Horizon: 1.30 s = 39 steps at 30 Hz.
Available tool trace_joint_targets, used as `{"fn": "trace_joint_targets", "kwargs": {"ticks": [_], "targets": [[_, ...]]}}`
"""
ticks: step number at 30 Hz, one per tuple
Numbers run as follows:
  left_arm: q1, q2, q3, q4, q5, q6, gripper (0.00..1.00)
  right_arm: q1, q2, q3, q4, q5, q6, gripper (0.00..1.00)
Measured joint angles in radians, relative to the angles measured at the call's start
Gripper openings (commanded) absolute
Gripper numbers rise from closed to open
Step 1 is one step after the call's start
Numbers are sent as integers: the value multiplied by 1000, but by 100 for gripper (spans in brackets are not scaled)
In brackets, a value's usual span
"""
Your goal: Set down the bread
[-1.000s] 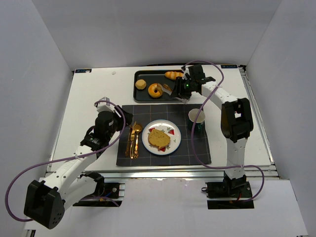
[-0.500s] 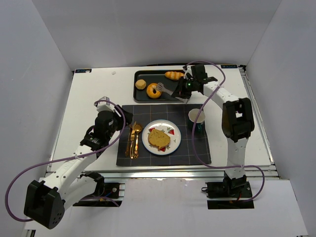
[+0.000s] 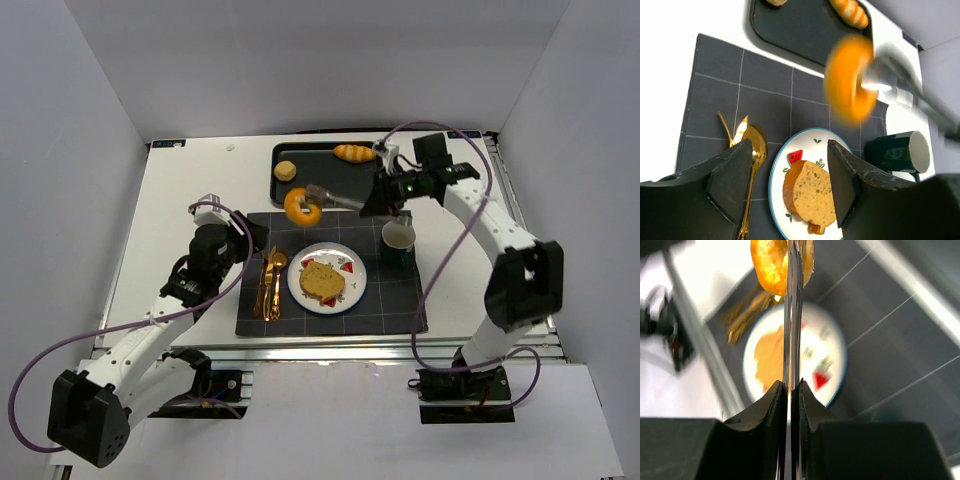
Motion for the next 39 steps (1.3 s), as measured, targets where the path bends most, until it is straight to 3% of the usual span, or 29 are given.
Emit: {"fn": "trace_joint_targets", "kwargs": {"ticks": [7,12,14,20,24,27,39], "targets": [[0,-17,-10,27,1,8,71,23,-266,-260,-179,-3,-214,0],[0,-16,-17,38,13,10,71,41,-336,-350,-223,24,-283,0],[0,-15,-17,46,17,11,71,49,-338,-371,-225,35,-296,6],[0,-21,-17,50,18,14,71,57,-311,-381,-224,84,-314,20],[0,-52,-24,50,15,13,71,57,-297,-380,-219,104,-313,39],[0,-70,-27,50,14,9,71,57,-295,-375,-217,108,-314,45],[0,-76,-27,50,14,6,71,57,-293,-304,-213,113,-315,44]]}}
